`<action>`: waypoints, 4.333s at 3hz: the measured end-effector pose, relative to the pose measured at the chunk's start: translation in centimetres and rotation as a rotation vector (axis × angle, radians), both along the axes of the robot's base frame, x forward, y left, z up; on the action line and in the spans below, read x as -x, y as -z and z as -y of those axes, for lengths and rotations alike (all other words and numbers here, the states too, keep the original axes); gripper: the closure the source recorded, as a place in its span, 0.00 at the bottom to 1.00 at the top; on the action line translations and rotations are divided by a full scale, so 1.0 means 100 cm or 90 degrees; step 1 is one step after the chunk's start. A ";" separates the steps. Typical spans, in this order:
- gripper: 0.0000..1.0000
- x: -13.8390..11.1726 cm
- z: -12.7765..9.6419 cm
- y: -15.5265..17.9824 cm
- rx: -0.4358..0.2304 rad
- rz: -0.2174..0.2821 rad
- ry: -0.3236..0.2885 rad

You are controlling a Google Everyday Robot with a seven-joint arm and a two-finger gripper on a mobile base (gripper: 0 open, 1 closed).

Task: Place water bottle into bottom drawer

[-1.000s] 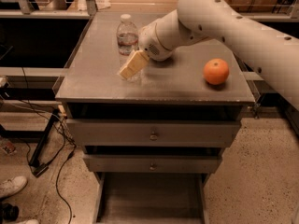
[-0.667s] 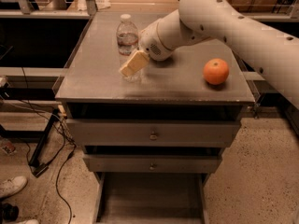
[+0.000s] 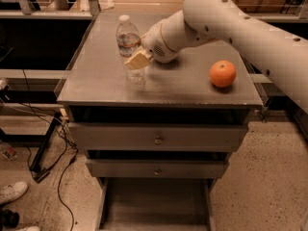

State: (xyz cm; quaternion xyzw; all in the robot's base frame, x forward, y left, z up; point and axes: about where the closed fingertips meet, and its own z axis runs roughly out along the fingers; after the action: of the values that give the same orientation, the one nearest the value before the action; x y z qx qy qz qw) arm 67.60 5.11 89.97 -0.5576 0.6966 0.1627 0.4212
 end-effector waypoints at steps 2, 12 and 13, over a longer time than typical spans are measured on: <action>1.00 0.000 0.000 0.000 0.000 0.000 0.000; 1.00 0.190 0.094 0.038 -0.040 -0.099 0.180; 1.00 0.204 0.086 0.055 -0.057 -0.114 0.221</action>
Offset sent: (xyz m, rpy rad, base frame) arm 0.0000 0.0000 0.0000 0.0000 0.0000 0.0000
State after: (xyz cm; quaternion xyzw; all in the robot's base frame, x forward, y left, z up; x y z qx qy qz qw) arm 47.17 -3.53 84.45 -0.3933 0.8088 0.1673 0.4040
